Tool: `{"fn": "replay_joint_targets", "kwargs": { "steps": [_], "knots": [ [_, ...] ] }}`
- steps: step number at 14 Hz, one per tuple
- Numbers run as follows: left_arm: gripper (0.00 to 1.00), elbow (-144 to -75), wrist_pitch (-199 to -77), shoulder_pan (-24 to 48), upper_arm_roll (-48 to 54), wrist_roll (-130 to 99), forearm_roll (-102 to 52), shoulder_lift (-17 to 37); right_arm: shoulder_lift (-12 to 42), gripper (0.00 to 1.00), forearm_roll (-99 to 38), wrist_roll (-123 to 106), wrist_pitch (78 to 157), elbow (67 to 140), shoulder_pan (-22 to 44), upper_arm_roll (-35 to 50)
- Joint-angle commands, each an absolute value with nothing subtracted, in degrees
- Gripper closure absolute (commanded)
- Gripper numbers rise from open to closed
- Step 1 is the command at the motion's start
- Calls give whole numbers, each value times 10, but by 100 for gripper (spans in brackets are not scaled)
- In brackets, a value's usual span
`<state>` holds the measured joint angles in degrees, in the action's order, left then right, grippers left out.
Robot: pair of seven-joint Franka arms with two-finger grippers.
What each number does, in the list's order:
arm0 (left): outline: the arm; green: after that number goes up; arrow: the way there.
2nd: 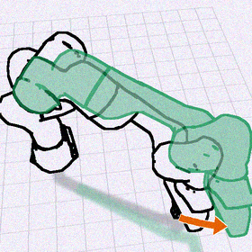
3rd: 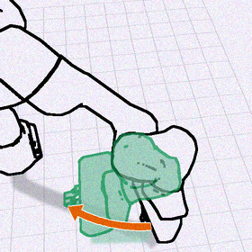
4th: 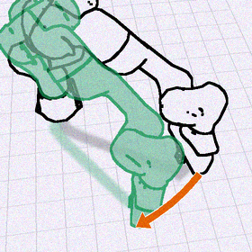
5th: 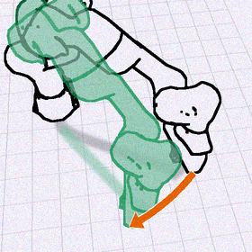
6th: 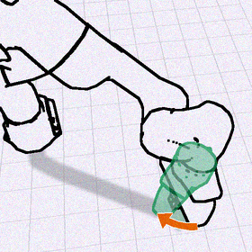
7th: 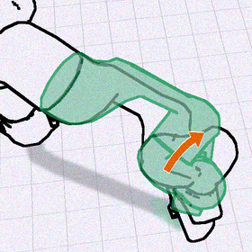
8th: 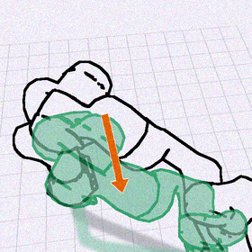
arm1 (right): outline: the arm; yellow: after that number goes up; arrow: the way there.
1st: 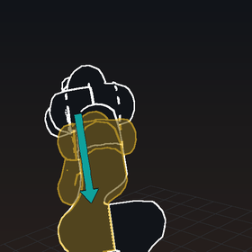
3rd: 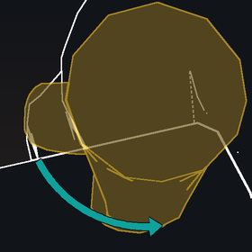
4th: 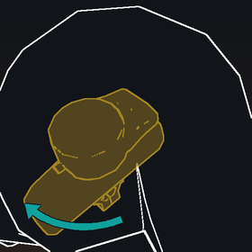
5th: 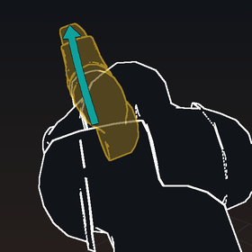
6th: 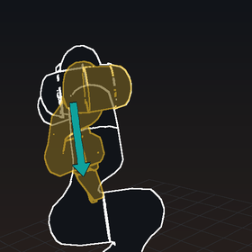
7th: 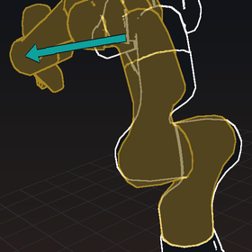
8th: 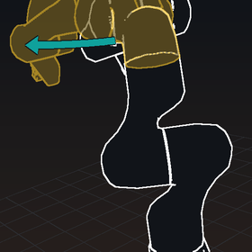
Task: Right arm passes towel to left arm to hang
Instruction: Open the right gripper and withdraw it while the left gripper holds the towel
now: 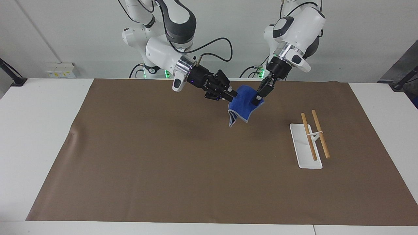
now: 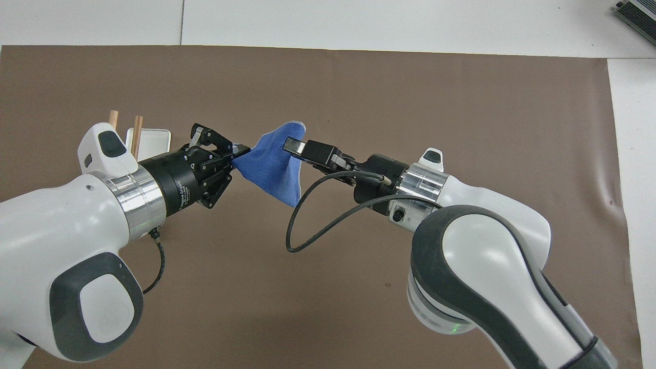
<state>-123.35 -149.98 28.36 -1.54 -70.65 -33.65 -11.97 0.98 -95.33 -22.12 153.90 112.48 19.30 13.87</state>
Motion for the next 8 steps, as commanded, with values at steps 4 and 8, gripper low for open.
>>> {"fn": "replay_joint_targets", "kwargs": {
  "steps": [4, 8],
  "knots": [
    [100, -1237, -1506, 265, -20, -696, -296, -114, 1, 0, -870, -229, 1607, 1150, 192, 142],
    [100, -1241, -1509, 215, -20, -697, -277, -113, 0, 0, -788, -229, 1608, 1177, 137, 138]
  ]
}}
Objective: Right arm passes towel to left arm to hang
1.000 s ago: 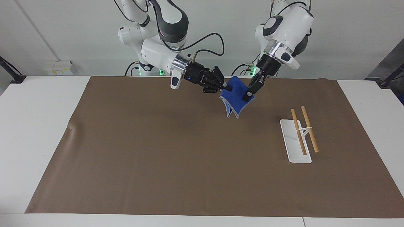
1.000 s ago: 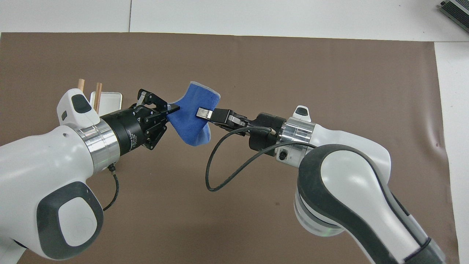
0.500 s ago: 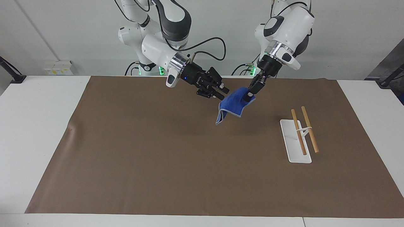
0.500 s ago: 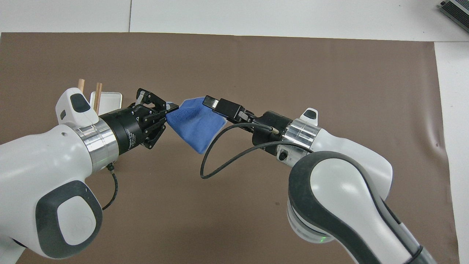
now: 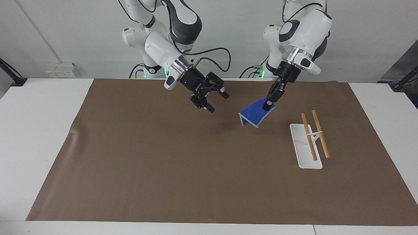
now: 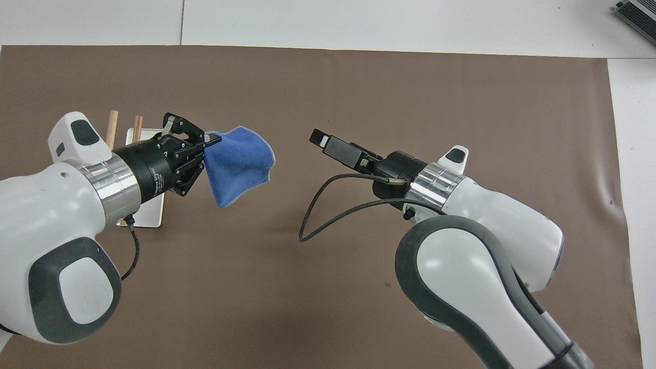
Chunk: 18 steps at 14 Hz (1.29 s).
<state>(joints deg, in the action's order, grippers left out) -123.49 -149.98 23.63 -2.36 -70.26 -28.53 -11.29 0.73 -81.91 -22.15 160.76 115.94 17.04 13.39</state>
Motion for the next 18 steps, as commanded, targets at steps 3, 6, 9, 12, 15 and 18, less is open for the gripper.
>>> {"fn": "replay_joint_targets", "kwargs": {
  "steps": [3, 6, 9, 12, 15, 18],
  "knots": [
    [100, -1273, -1550, 193, -20, -698, -277, -120, 3, 0, -693, -229, 1603, 1195, 97, 138],
    [100, -1303, -1598, 176, -20, -700, -277, -122, 10, 0, -573, -229, 1596, 1195, 71, 137],
    [100, -1307, -1604, 149, -20, -701, -277, -120, 13, 0, -429, -229, 1537, 1193, 27, 137],
    [100, -1342, -1651, 138, -20, -702, -278, -120, 13, 0, -262, -228, 1451, 1180, -25, 138],
    [100, -1362, -1706, 117, -19, -705, -279, -113, 14, 0, -133, -190, 1398, 1159, -42, 137],
    [100, -1372, -1722, 91, -19, -708, -279, -108, 14, 0, -26, -98, 1302, 1111, -43, 136]
  ]
}}
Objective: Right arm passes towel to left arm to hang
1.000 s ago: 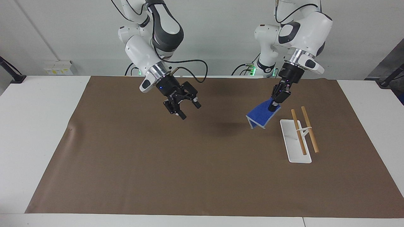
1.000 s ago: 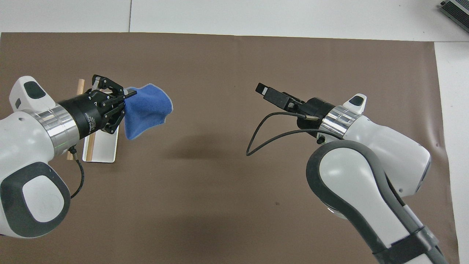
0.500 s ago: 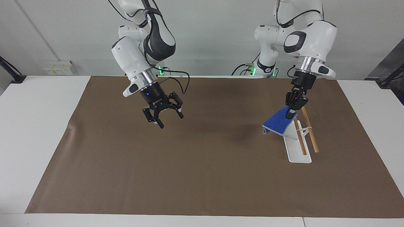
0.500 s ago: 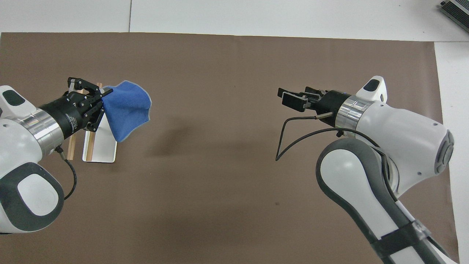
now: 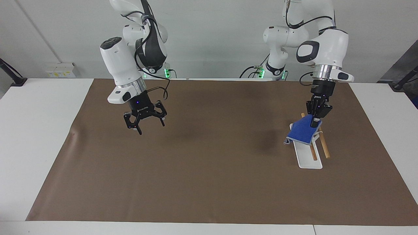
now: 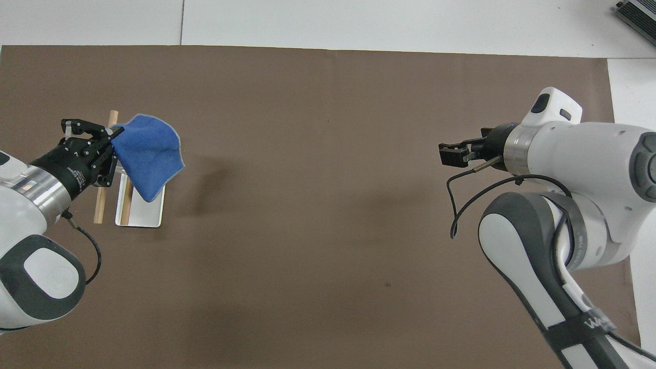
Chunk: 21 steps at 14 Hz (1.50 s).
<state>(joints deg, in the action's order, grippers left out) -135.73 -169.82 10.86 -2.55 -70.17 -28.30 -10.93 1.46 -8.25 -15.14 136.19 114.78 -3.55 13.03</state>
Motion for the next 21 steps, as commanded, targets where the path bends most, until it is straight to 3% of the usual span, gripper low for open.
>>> {"fn": "replay_joint_targets", "kwargs": {
  "steps": [1, 5, 8, 11, 19, 20, 21],
  "knots": [
    [100, -1383, -1749, 89, -18, -711, -284, -108, 14, 0, 6, -73, 1256, 1088, -43, 137],
    [100, -1394, -1791, 61, -19, -726, -287, -91, 9, 0, 44, 7, 1112, 1023, -34, 116],
    [100, -1395, -1795, 39, -18, -727, -287, -91, 10, 0, 55, 11, 1023, 954, 22, 25],
    [100, -1397, -1791, 14, -18, -727, -287, -90, 46, 0, 43, 14, 908, 847, 26, -8],
    [100, -1422, -1777, -10, -18, -781, -287, -87, 28, 0, 0, 32, 898, 895, -4, -10],
    [97, -1421, -1775, -10, -18, -783, -287, -87, 28, 0, 0, 31, 898, 895, -7, -9],
    [88, -1421, -1775, -10, -18, -787, -287, -87, 27, 0, 0, 33, 897, 896, -7, -9]
  ]
}}
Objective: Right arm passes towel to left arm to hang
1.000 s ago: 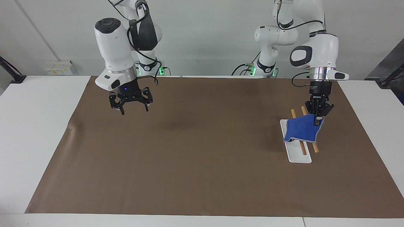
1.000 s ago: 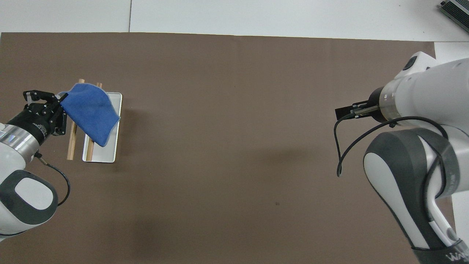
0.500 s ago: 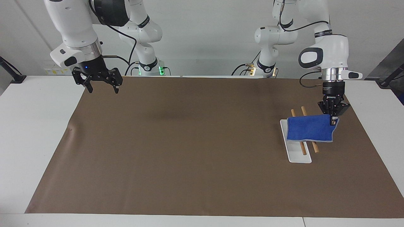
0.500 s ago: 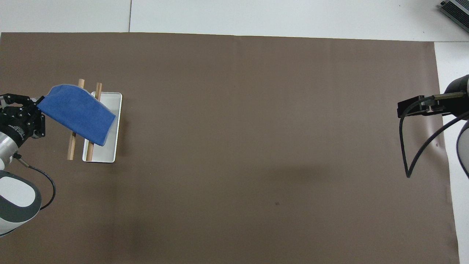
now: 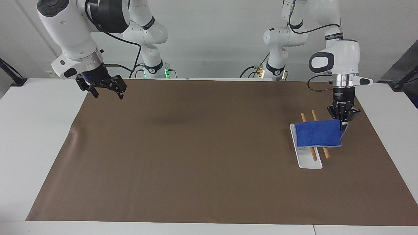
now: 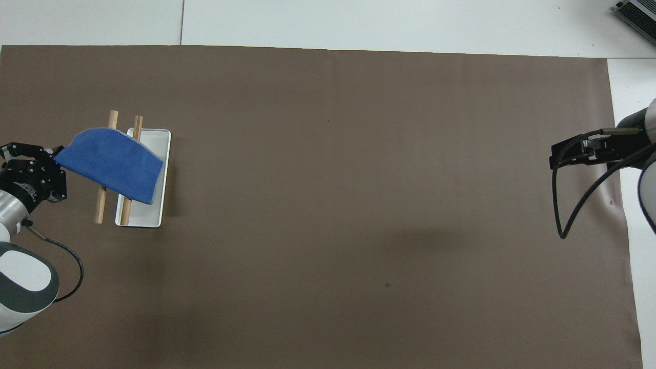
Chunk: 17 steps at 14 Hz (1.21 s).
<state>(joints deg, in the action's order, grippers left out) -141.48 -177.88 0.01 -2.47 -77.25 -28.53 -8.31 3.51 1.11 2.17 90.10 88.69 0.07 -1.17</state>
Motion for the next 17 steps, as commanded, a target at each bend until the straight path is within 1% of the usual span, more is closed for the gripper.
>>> {"fn": "replay_joint_targets", "kwargs": {
  "steps": [1, 3, 4, 5, 6, 13, 17],
  "knots": [
    [75, -1421, -1773, -10, -18, -794, -287, -87, 27, 0, 0, 33, 896, 896, -7, -10],
    [60, -1419, -1766, -11, -19, -796, -287, -87, 25, 0, -1, 33, 895, 904, -8, -15],
    [39, -1419, -1762, -11, -19, -796, -287, -87, 19, 0, -1, 34, 890, 907, -5, -17],
    [6, -1417, -1756, -14, -20, -796, -287, -87, 11, 0, -1, 32, 892, 914, -4, -17],
    [0, -1414, -1746, -23, -19, -796, -287, -87, 7, 0, 0, 32, 897, 918, -2, -18],
    [0, -1355, -1626, -64, -21, -796, -287, -87, 1, 0, 0, 30, 897, 916, -1, -29],
    [0, -1293, -1523, -89, -22, -797, -284, -87, 1, 0, 0, 30, 896, 916, -1, -28]
  ]
}}
